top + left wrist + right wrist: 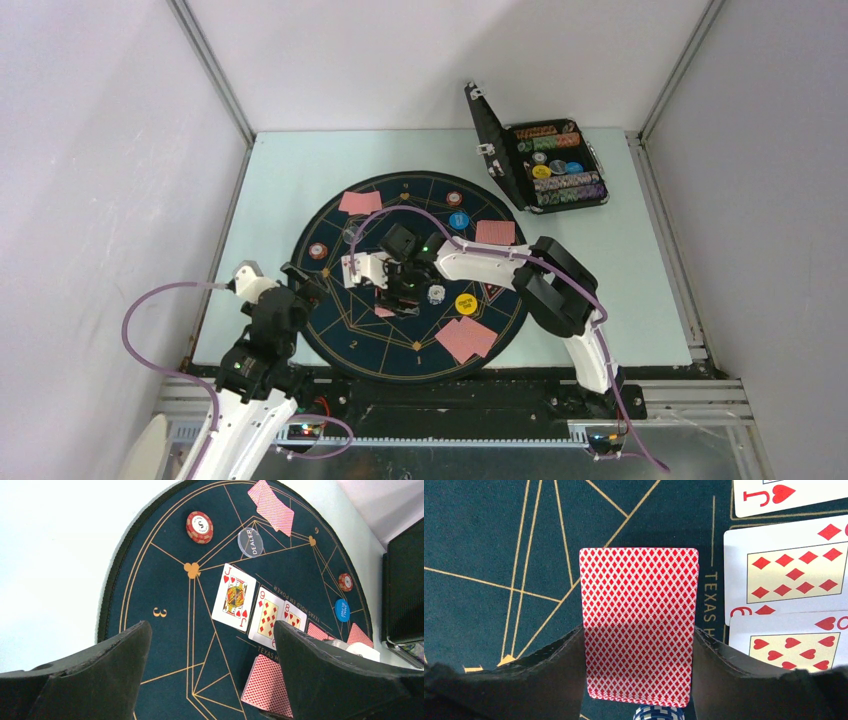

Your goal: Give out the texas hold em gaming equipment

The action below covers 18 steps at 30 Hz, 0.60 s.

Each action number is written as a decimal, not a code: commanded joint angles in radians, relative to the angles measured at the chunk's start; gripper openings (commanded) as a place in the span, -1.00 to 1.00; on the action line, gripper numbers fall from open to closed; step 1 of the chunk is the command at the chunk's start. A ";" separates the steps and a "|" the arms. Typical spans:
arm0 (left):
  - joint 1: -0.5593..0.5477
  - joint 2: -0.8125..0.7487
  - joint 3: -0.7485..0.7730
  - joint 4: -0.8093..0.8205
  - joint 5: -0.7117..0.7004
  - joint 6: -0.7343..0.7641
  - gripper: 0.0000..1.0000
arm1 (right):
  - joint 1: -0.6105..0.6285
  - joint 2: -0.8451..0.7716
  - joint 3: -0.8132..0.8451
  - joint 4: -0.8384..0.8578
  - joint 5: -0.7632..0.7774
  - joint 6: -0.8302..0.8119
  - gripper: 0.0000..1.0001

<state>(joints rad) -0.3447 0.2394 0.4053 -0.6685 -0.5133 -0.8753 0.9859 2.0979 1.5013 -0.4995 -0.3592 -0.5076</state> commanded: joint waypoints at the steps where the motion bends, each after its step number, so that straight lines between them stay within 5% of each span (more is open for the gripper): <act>1: 0.003 -0.005 -0.008 0.011 -0.019 -0.017 1.00 | -0.002 -0.003 0.031 0.004 -0.003 -0.018 0.44; 5: 0.003 -0.003 -0.007 0.011 -0.011 -0.010 0.99 | 0.003 -0.022 0.035 -0.003 0.013 -0.021 0.95; 15: 0.003 0.019 0.010 0.010 -0.019 -0.010 0.99 | 0.018 -0.184 0.067 0.021 0.065 -0.024 0.99; 18: 0.003 0.035 0.020 0.005 -0.018 -0.011 0.99 | -0.006 -0.319 0.039 0.092 0.113 0.089 0.99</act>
<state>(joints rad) -0.3447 0.2527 0.4057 -0.6685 -0.5129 -0.8749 0.9981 1.9968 1.5036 -0.5121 -0.3077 -0.5190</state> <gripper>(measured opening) 0.996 0.994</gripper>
